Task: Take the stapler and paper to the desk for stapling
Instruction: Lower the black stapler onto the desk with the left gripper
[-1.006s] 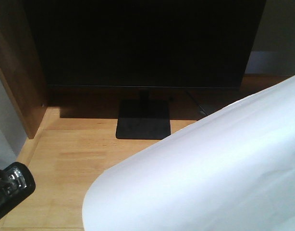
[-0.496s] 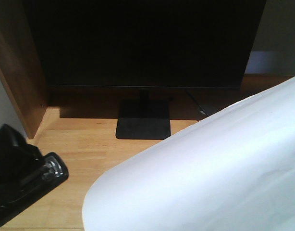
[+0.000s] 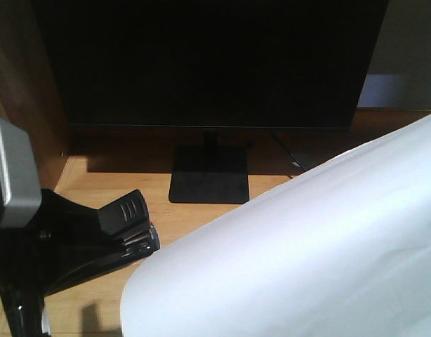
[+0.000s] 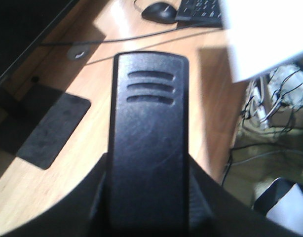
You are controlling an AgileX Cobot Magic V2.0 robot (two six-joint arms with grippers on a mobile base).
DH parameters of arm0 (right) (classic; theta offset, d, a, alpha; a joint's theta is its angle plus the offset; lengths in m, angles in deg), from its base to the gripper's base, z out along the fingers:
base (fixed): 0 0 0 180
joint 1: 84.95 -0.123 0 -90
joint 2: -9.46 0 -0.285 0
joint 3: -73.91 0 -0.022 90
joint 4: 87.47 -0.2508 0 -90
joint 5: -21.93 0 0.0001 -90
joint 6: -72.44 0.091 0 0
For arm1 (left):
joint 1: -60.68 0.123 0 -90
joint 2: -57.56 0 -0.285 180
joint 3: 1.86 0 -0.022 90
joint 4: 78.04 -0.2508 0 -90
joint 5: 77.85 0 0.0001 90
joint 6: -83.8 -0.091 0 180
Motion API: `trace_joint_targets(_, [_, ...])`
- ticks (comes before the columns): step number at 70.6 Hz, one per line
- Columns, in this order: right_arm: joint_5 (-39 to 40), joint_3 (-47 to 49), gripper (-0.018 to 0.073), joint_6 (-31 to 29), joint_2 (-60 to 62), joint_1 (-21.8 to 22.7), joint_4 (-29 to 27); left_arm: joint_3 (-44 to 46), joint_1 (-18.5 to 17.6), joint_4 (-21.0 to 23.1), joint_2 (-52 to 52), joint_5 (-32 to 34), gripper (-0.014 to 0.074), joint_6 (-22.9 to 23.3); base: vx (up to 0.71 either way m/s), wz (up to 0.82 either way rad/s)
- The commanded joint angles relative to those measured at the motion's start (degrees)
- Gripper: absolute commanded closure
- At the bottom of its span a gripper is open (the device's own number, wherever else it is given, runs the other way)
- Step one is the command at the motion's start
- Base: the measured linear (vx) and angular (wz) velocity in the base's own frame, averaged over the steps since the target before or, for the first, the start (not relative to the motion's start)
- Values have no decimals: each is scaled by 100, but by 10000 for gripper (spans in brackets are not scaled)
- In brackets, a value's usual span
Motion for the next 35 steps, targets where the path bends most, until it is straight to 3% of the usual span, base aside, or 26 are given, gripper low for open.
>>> trace_joint_targets(1, [252, 160, 565, -38, -28, 33, -127, 176, 399, 807, 246, 224, 603, -792, 0, 0])
trace_joint_targets(24, [252, 160, 565, -38, -28, 33, -127, 176, 1812, 2283, 1384, -844, 603, -3548, 0, 0])
trace_joint_targets(35, [252, 160, 565, -38, -28, 33, -127, 189, 2175, 2623, 2001, -1205, 603, -4671, 0, 0])
